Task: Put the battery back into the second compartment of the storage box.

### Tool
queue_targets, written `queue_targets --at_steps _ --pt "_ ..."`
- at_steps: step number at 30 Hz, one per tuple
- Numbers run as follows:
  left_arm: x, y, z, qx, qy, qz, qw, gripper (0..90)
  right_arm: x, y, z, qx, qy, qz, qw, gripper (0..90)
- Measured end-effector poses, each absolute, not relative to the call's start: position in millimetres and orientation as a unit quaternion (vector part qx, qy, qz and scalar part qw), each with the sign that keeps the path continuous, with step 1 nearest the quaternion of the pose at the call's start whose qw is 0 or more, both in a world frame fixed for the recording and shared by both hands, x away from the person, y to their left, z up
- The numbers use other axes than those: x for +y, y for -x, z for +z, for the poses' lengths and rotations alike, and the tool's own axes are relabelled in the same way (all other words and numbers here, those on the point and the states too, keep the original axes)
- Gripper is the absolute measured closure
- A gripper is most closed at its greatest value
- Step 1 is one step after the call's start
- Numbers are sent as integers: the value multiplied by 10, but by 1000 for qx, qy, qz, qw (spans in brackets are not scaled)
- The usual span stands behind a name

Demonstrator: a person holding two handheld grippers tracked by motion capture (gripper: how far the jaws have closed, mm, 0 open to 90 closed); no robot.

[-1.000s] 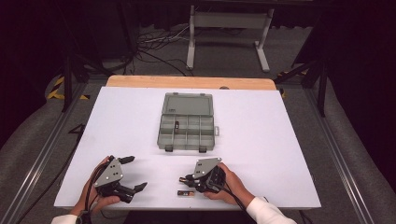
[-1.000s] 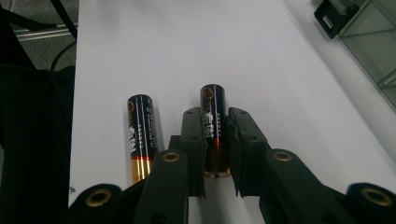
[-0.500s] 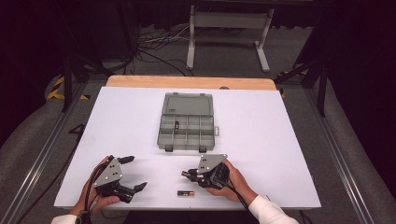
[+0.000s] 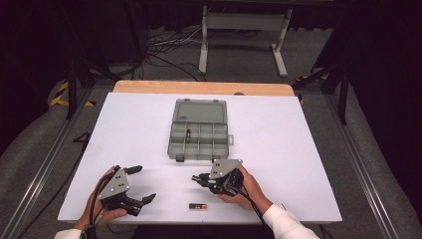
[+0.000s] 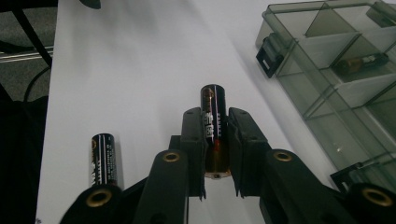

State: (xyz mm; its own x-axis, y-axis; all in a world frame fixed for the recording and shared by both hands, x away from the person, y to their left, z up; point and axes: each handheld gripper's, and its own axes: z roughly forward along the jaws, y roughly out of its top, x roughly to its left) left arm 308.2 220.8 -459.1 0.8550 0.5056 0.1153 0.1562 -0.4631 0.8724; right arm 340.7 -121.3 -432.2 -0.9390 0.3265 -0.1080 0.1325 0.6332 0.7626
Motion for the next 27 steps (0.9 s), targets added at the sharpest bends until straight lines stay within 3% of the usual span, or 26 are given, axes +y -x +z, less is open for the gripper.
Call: queue_targets --at_steps 17,27 --pt "2243 -3061 -4553 199 -829 197 484 43 -1207 -3613 -4132 874 -149 436 153 779" --pt "2245 -3048 -4540 199 -827 196 487 43 -1198 -3726 -4035 861 -166 458 148 779"
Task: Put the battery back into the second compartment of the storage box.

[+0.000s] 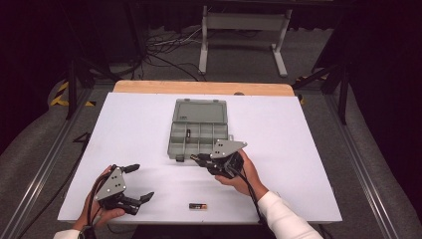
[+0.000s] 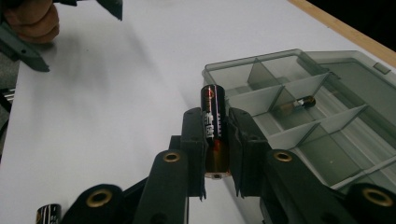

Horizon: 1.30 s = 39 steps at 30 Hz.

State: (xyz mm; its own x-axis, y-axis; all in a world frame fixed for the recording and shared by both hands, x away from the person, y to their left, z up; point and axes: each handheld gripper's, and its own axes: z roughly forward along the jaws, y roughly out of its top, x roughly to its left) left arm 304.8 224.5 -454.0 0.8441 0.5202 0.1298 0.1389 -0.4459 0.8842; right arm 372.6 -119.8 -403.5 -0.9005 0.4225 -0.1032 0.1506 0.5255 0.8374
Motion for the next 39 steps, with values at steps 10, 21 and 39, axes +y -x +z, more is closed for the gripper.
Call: queue_targets --at_steps 10,21,39 --pt "2246 -3052 -4542 197 -827 195 489 40 -1176 -3893 -3893 854 -172 466 155 779" --pt "2251 -3048 -4539 197 -827 196 488 40 -1113 -4141 -3871 852 -187 457 174 779" --pt "2251 -3048 -4543 197 -827 191 490 40 -964 -4485 -3964 852 -234 431 183 779"
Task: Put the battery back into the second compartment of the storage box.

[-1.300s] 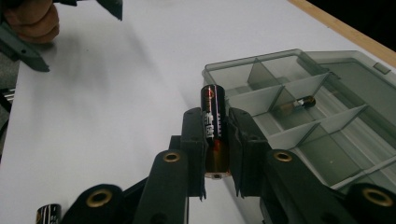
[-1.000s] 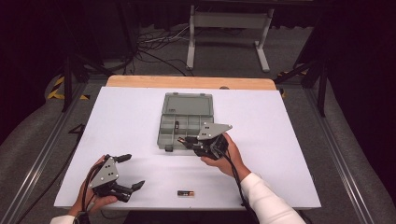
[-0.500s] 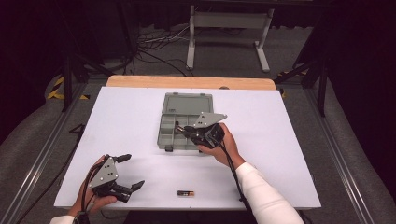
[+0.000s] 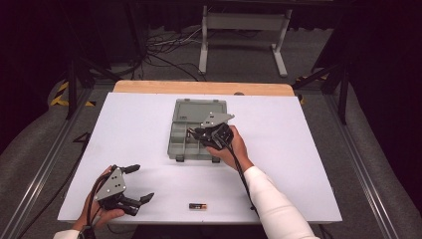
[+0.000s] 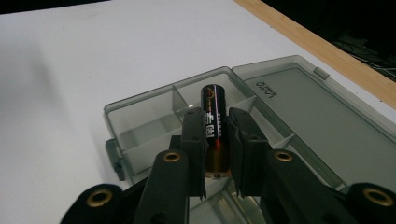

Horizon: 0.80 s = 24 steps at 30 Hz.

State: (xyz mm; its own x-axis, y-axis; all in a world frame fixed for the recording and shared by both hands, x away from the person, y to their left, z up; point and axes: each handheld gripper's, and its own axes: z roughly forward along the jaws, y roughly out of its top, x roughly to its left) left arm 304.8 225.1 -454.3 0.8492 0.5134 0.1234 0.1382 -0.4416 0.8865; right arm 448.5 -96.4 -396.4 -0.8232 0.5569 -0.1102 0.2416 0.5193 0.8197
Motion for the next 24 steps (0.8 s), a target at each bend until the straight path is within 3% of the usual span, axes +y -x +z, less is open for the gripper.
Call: queue_targets --at_steps 24 --pt "2256 -3050 -4542 195 -827 191 492 41 -793 -4730 -4067 852 -278 399 193 779"
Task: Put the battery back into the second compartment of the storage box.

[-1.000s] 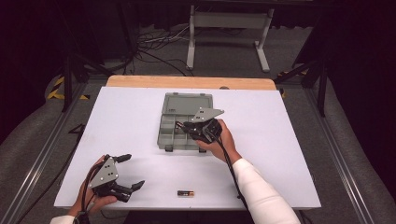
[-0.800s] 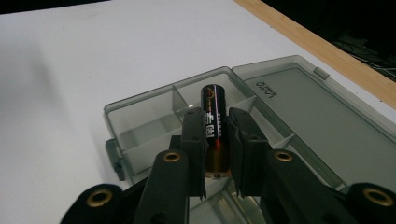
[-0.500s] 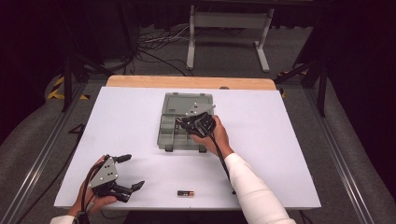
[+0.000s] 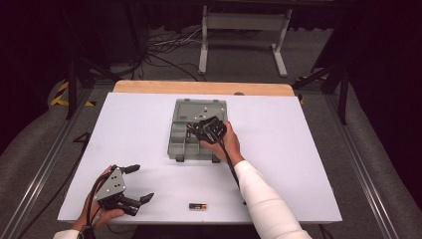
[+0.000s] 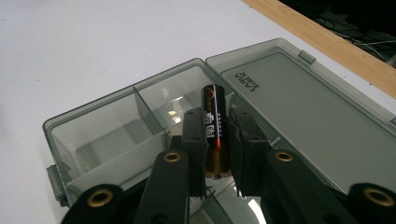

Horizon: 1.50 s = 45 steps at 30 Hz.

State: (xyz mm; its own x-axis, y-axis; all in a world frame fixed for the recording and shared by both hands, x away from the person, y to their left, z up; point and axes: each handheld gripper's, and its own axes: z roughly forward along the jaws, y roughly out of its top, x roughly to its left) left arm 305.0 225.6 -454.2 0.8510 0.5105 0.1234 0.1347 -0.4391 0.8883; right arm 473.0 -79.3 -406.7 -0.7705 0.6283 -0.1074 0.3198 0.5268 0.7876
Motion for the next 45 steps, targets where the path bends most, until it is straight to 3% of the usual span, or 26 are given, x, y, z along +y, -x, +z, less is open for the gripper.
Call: queue_targets --at_steps 45 --pt "2254 -3048 -4542 191 -831 187 488 44 -700 -4878 -4197 851 -312 374 194 778"
